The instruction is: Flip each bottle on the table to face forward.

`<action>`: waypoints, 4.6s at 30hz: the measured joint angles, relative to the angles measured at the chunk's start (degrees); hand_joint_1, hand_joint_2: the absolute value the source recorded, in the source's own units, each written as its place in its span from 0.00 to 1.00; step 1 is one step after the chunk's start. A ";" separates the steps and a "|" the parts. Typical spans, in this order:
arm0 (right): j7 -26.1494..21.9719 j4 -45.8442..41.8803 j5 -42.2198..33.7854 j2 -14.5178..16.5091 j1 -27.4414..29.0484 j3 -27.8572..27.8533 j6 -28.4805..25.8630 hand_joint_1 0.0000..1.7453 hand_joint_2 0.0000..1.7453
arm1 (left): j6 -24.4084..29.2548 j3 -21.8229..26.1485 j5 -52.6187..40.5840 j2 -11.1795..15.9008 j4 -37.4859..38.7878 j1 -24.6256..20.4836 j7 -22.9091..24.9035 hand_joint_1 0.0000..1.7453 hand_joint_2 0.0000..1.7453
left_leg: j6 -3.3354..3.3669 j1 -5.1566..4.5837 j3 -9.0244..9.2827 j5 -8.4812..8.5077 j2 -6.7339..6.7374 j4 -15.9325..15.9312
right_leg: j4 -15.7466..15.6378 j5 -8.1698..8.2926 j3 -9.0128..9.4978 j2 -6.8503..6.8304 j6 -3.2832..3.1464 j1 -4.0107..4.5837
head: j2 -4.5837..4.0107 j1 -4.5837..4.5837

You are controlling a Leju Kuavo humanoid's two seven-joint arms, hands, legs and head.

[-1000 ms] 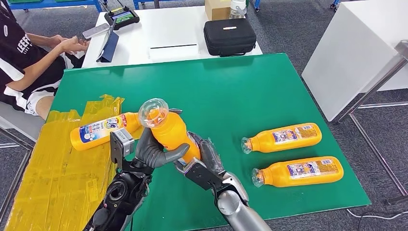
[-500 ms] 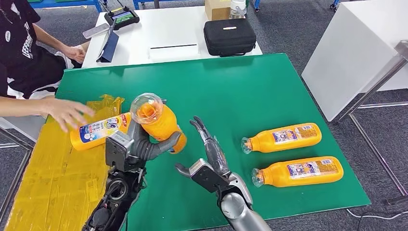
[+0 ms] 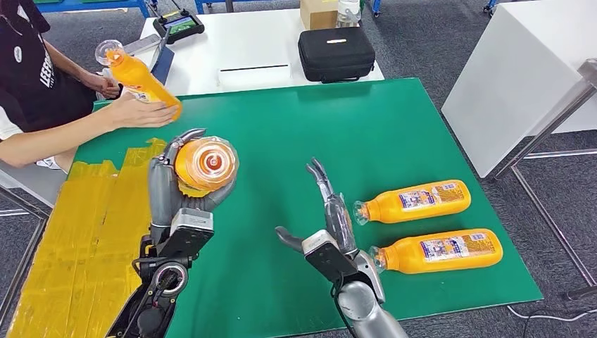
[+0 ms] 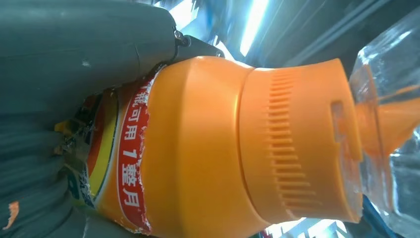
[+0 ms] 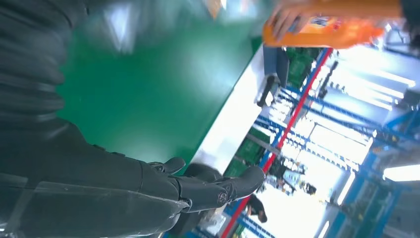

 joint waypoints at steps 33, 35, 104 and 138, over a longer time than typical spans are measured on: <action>1.61 -5.93 0.31 -1.28 0.53 -0.54 -2.31 0.00 1.00 | -17.02 -17.39 -51.64 12.64 23.34 -18.17 42.67 1.00 1.00 | -0.15 0.05 -0.02 0.12 0.01 0.01 | 0.02 0.07 -0.05 0.00 -0.05 0.01 | 0.00 0.01; 1.67 -6.22 0.36 -1.31 0.67 -0.53 -2.08 0.00 1.00 | -17.54 -16.64 -51.64 12.40 24.80 -18.19 41.15 1.00 1.00 | -0.15 0.05 -0.02 0.12 0.01 0.01 | 0.02 0.06 -0.05 0.00 -0.05 0.01 | 0.00 -0.01; 4.07 -9.37 11.51 -2.48 5.40 -2.47 -7.44 0.00 1.00 | 4.68 17.08 8.01 -6.98 3.83 -3.31 -5.03 0.00 1.00 | -0.02 0.01 -0.04 -0.05 0.00 0.01 | -0.01 -0.08 -0.02 -0.02 0.08 0.00 | 0.00 -0.01; 8.54 -2.02 42.04 -27.57 -0.98 -23.57 13.97 0.00 1.00 | -1.07 13.16 23.00 -4.92 5.58 0.16 -10.56 0.00 1.00 | 0.33 -0.31 -0.03 -0.10 -0.05 0.04 | -0.01 -0.05 0.05 -0.15 0.22 -0.28 | 0.00 -0.03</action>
